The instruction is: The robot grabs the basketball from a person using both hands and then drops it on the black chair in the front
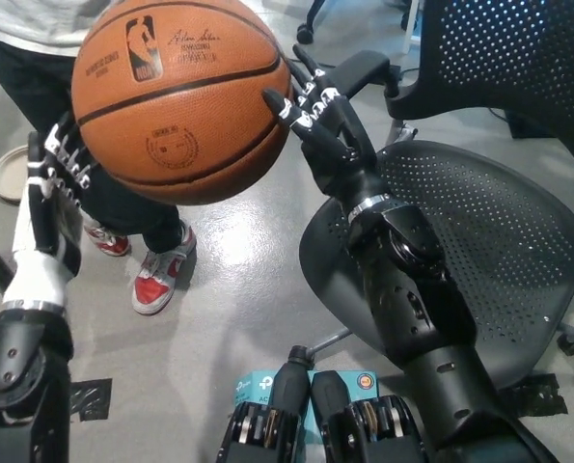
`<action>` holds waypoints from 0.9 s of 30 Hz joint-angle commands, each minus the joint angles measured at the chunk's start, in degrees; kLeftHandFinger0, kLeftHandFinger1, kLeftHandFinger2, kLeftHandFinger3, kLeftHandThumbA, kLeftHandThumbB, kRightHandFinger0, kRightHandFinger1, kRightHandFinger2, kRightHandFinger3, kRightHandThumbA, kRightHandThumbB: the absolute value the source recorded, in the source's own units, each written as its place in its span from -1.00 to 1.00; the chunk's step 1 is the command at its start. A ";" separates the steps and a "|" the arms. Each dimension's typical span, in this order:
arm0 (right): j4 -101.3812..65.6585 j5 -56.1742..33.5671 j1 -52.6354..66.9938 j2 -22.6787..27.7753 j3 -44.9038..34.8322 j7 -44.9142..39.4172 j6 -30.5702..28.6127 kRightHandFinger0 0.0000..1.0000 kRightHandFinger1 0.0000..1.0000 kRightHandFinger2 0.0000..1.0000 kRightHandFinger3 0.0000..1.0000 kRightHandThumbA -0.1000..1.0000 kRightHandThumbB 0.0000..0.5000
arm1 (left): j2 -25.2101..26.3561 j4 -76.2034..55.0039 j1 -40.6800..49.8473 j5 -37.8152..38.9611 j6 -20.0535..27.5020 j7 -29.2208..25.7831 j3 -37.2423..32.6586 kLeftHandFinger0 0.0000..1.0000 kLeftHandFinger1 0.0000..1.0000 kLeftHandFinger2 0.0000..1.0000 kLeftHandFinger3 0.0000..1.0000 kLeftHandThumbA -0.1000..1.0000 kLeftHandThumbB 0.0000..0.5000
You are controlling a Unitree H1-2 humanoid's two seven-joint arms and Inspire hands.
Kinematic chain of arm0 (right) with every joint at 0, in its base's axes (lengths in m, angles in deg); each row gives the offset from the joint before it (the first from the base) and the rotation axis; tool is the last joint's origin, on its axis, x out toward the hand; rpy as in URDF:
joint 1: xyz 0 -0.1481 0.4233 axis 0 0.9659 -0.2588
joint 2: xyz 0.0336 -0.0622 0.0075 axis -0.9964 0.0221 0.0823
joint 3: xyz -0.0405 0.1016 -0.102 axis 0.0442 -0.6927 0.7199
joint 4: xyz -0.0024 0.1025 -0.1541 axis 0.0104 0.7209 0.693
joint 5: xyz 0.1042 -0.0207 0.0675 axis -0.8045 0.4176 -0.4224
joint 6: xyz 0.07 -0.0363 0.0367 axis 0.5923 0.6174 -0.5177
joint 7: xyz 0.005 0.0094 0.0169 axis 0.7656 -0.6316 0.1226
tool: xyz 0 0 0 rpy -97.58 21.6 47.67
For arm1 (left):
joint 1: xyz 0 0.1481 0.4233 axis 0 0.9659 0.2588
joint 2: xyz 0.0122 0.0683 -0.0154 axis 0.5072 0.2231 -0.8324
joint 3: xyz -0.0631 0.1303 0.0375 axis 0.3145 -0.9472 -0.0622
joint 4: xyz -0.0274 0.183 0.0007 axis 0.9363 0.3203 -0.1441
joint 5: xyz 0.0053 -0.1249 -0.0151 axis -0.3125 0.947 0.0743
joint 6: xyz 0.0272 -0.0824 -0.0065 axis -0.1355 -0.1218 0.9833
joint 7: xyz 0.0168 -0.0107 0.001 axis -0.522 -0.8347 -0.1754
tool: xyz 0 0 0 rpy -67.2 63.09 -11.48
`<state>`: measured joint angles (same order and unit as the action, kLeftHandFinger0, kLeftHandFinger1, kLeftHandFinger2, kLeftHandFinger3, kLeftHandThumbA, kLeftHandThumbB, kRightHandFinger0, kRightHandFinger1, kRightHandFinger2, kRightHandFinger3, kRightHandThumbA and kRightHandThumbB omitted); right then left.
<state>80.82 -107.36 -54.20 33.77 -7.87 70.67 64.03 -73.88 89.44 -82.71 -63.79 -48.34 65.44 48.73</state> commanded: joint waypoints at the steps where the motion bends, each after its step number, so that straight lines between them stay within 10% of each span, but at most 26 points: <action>1: 2.17 2.68 -6.33 -5.92 2.61 -1.02 -3.50 1.00 1.00 1.00 1.00 1.00 0.81 | -2.07 1.46 -6.32 -7.45 1.77 1.97 -7.72 1.00 1.00 1.00 1.00 1.00 0.03; 7: 8.09 6.08 -8.49 -6.51 3.88 1.23 -10.71 1.00 1.00 1.00 1.00 1.00 0.30 | -3.57 7.33 -12.63 -10.78 1.77 -1.15 -9.94 1.00 1.00 1.00 1.00 1.00 0.13; 16: 14.53 9.45 -11.26 -5.89 4.62 5.48 -16.10 1.00 1.00 1.00 1.00 1.00 0.20 | -4.89 11.07 -16.93 -15.01 -1.17 -5.38 -11.82 1.00 1.00 1.00 1.00 1.00 0.16; 17: 15.53 8.00 -12.66 -5.39 3.62 4.91 -14.97 1.00 1.00 1.00 1.00 1.00 0.25 | -5.12 14.42 -19.58 -14.88 0.49 -5.51 -11.74 1.00 1.00 1.00 1.00 1.00 -0.18; 27: 12.12 7.43 -13.05 -4.12 4.18 4.21 -12.21 1.00 1.00 1.00 1.00 1.00 0.20 | -4.79 12.68 -21.23 -16.45 -2.51 -5.00 -13.06 1.00 1.00 1.00 1.00 1.00 -0.33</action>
<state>96.27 -102.71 -60.74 34.05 -7.30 79.53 49.48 -74.40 104.85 -99.35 -79.45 -50.15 53.98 41.80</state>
